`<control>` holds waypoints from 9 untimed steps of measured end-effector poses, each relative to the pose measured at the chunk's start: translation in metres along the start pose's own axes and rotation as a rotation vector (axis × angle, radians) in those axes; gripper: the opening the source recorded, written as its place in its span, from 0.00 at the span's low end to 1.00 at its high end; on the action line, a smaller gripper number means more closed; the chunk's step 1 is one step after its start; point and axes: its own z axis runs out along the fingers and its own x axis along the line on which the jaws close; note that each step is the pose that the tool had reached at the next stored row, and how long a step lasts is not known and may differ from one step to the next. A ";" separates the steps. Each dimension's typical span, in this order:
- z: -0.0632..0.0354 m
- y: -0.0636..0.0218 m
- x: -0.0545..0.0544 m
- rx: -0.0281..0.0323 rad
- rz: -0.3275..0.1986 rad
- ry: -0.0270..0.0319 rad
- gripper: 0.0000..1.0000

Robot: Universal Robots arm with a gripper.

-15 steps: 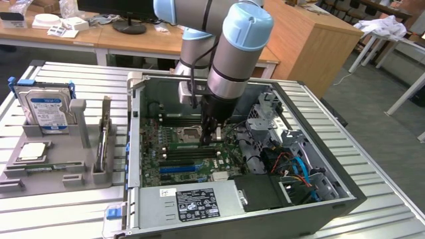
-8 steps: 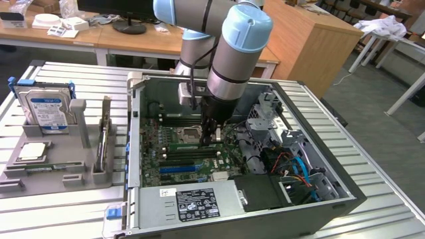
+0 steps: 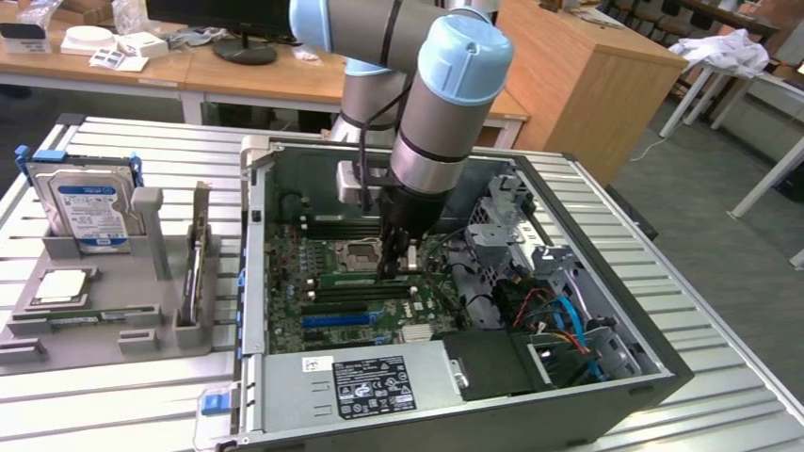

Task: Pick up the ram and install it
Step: 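Insert the ram into the slot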

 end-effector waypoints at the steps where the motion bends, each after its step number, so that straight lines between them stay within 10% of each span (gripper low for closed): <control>1: 0.0005 0.0000 0.000 0.0007 0.000 0.0000 0.12; 9: 0.0021 0.0011 0.000 0.0035 0.000 -0.0001 0.12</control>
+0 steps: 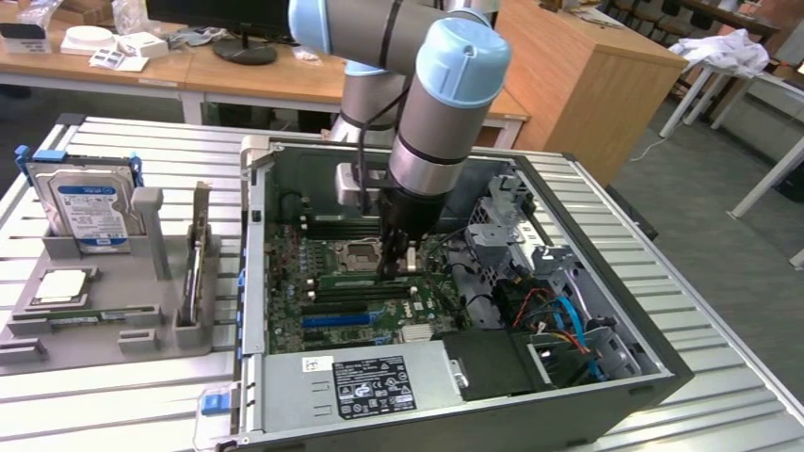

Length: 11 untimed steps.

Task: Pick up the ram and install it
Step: 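Insert the ram into the slot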

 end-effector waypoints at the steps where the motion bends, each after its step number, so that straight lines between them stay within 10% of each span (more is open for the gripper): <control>1: 0.0001 0.0006 0.000 0.0000 0.000 -0.0001 0.12; 11: 0.0014 0.0007 -0.001 0.0004 0.000 0.0001 0.12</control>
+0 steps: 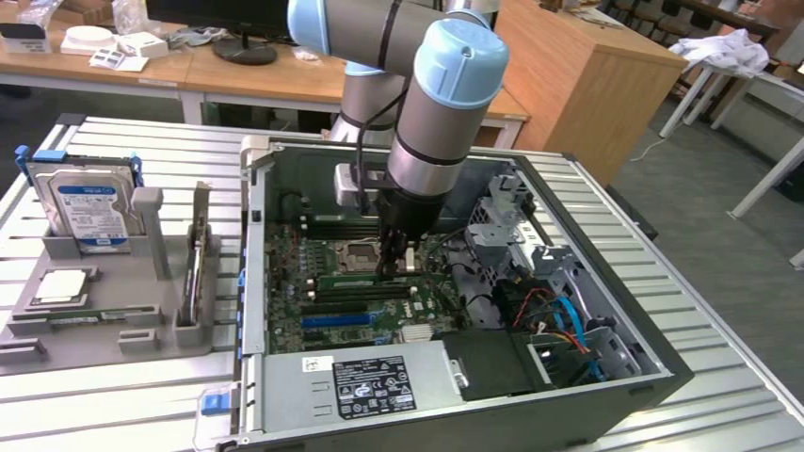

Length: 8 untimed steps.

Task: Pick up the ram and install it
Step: 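Insert the ram into the slot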

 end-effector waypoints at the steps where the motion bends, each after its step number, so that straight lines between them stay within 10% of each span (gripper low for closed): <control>1: 0.0000 0.0000 0.000 0.0000 0.000 0.0000 0.12; 8: 0.0003 0.0000 -0.002 0.0000 0.001 0.0001 0.12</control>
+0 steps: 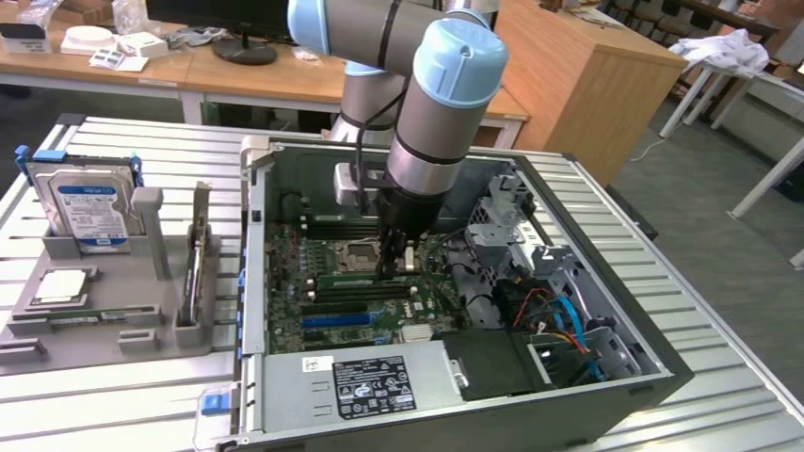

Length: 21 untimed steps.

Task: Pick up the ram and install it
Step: 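Insert the ram into the slot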

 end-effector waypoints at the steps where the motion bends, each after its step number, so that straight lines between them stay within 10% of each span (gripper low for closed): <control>1: 0.0003 0.0000 0.000 0.0003 0.003 -0.0002 0.12; 21: 0.0058 -0.0001 0.001 0.0007 0.009 -0.0001 0.12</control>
